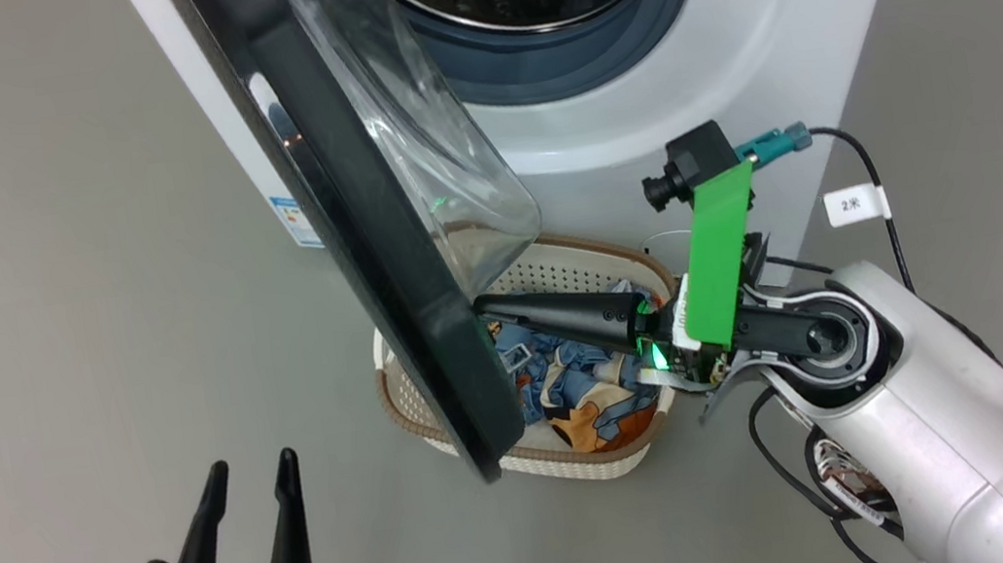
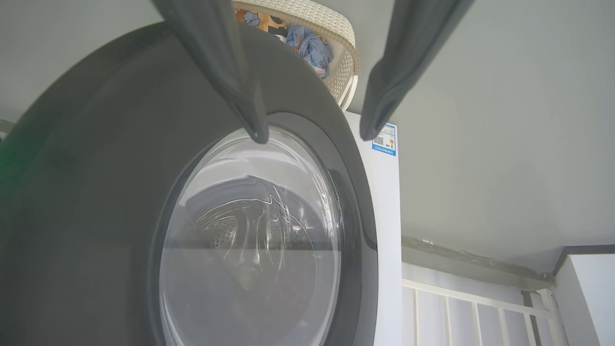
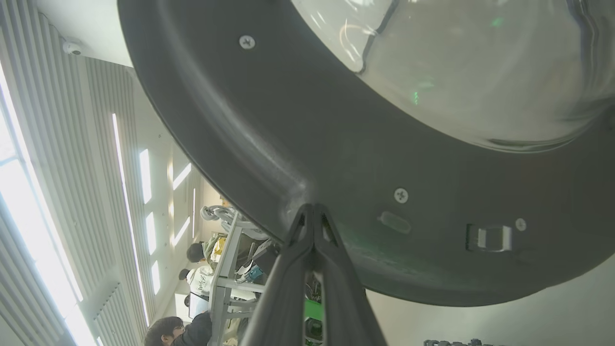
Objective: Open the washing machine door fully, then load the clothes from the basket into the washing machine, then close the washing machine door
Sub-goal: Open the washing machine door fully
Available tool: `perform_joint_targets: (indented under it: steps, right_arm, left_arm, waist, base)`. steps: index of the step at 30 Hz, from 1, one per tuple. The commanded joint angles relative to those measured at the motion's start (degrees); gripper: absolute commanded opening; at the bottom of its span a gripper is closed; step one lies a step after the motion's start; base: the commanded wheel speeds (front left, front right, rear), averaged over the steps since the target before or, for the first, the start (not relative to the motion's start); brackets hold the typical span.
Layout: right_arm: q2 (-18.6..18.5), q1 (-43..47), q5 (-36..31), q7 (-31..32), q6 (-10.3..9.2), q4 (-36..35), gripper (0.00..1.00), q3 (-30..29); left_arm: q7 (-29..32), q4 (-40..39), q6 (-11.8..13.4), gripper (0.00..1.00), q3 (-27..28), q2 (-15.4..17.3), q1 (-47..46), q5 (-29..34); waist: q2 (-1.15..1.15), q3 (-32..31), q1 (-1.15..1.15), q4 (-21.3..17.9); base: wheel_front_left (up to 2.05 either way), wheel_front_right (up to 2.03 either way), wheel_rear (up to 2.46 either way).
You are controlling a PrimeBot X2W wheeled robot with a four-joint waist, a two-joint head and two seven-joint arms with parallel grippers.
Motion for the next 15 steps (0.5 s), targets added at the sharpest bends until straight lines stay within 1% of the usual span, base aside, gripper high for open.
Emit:
perform_joint_targets:
  steps: [1,2,8,15]
  right_arm:
    - [1.4,0.9,-0.6,-0.8,0.33,-1.8,0.84,-0.3]
    - [1.2,1.4,-0.9,-1.3,0.33,-2.0,1.00,-0.9]
    - [-0.4,4.3,-3.2,-4.7,0.33,-2.6,1.00,-3.3]
    - [-2.7,7.8,-6.2,-11.5,0.33,-4.4,1.00,-4.7]
  left_arm:
    - [-0.4,-0.8,0.0,1.00,2.3,1.6,-0.3,0.9]
    - [-0.4,-0.8,0.0,1.00,2.4,1.6,-0.2,0.8]
    - [-0.4,-1.0,0.0,1.00,3.2,2.4,0.6,0.7]
    - [-0.4,-1.4,0.0,1.00,5.0,2.8,1.9,0.9]
  waist:
    - [0.00,-0.8,0.00,-0.9]
    - [0.00,-1.0,0.00,-1.3]
    - [0.00,-2.3,0.00,-3.5]
    - [0.00,-3.4,0.00,-5.8]
  base:
    - [0.00,0.00,0.00]
    - [0.00,0.00,0.00]
    - [0.00,0.00,0.00]
    - [0.00,0.00,0.00]
